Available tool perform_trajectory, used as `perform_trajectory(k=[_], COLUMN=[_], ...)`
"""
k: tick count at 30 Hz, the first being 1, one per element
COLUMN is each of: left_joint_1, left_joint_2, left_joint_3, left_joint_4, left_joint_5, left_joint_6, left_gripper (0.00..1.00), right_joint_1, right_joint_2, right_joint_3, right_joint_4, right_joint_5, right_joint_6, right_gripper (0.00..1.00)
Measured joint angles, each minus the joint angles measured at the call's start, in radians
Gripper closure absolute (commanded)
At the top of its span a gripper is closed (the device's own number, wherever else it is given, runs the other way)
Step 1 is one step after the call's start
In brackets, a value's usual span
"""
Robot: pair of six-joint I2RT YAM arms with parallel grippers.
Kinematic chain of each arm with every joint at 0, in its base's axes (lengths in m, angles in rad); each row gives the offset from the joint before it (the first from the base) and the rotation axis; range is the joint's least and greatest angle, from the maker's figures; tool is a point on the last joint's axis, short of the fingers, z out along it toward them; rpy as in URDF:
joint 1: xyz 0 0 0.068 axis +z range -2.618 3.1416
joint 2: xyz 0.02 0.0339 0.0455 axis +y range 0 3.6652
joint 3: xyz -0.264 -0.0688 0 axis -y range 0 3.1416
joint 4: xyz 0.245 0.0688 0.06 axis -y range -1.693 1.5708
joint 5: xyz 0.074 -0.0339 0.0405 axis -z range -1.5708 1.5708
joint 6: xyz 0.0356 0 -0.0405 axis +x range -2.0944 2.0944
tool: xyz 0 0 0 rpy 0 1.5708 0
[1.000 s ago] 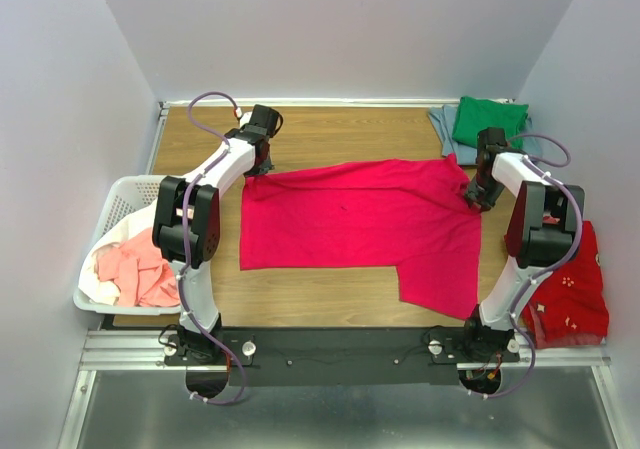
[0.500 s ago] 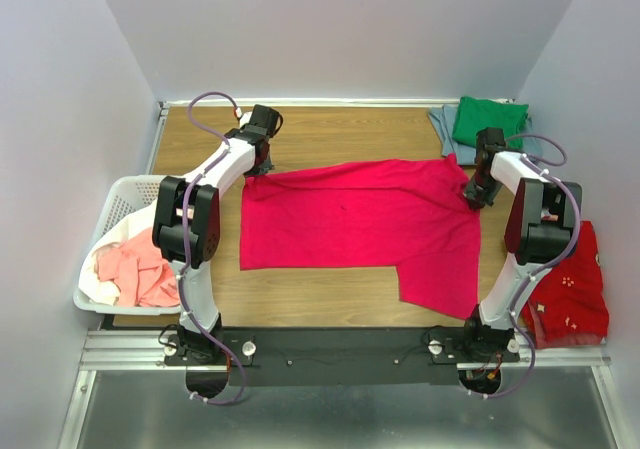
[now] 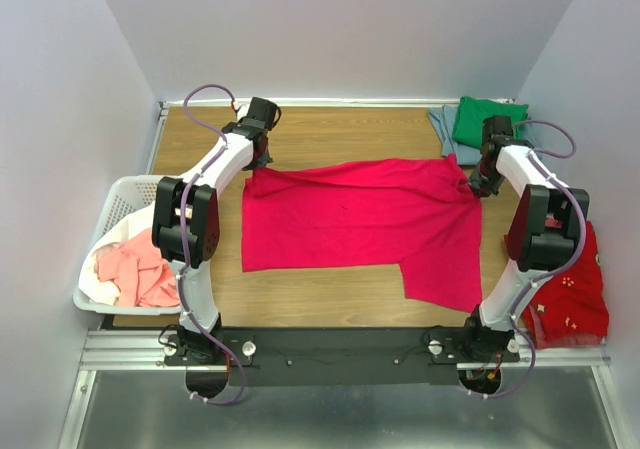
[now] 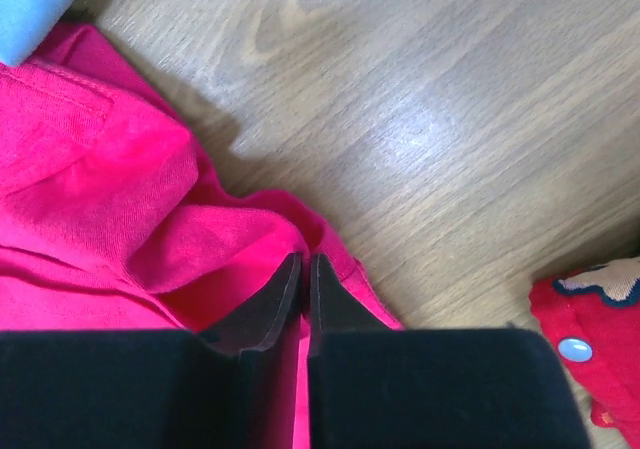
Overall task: Fold and stack the t-shirts
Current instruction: Flatten the tshirt out
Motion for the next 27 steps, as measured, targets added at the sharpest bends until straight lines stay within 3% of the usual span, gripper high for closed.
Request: perform_trajectory(k=[8, 10, 11, 13, 15, 16, 17, 18, 27], left_joint_1=[0.0, 0.0, 0.0, 0.0, 0.0, 0.0, 0.0, 0.0, 0.0], left_joint_2=[0.0, 0.0, 0.0, 0.0, 0.0, 0.0, 0.0, 0.0, 0.0], left_joint_3=[-0.012, -0.021, -0.024, -0.027, -0.027, -0.027, -0.027, -0.027, -0.034], left_joint_4=[-0.003, -0.003, -0.004, -0.004, -0.003, -0.003, -0.003, -0.003, -0.002], left_joint_5=[-0.001, -0.001, 0.0, -0.001, 0.0, -0.001, -0.001, -0.001, -0.001], left_joint_6=[0.001, 0.001, 0.001, 0.001, 0.001, 0.001, 0.001, 0.001, 0.001], left_gripper=[1.0, 1.0, 1.0, 1.0, 1.0, 1.0, 1.0, 1.0, 1.0], right_joint_1=[0.0, 0.0, 0.0, 0.0, 0.0, 0.0, 0.0, 0.0, 0.0], right_joint_2=[-0.006, -0.006, -0.006, -0.006, -0.006, -0.006, -0.006, -0.006, -0.006], right_joint_3=[0.0, -0.001, -0.001, -0.001, -0.001, -0.001, -0.001, -0.001, -0.055], right_joint_4=[-0.001, -0.001, -0.001, -0.001, -0.001, -0.001, -0.001, -0.001, -0.002], right_joint_5=[-0.002, -0.002, -0.002, -0.006, -0.01, -0.013, -0.016, -0.018, -0.013], right_joint_6=[-0.004, -0.006, -0.007, -0.01, -0.009, -0.01, -0.01, -0.011, -0.008], right_gripper=[0.75, 0.84, 0.95, 0.99, 0.94, 0.88, 0.77, 0.73, 0.68])
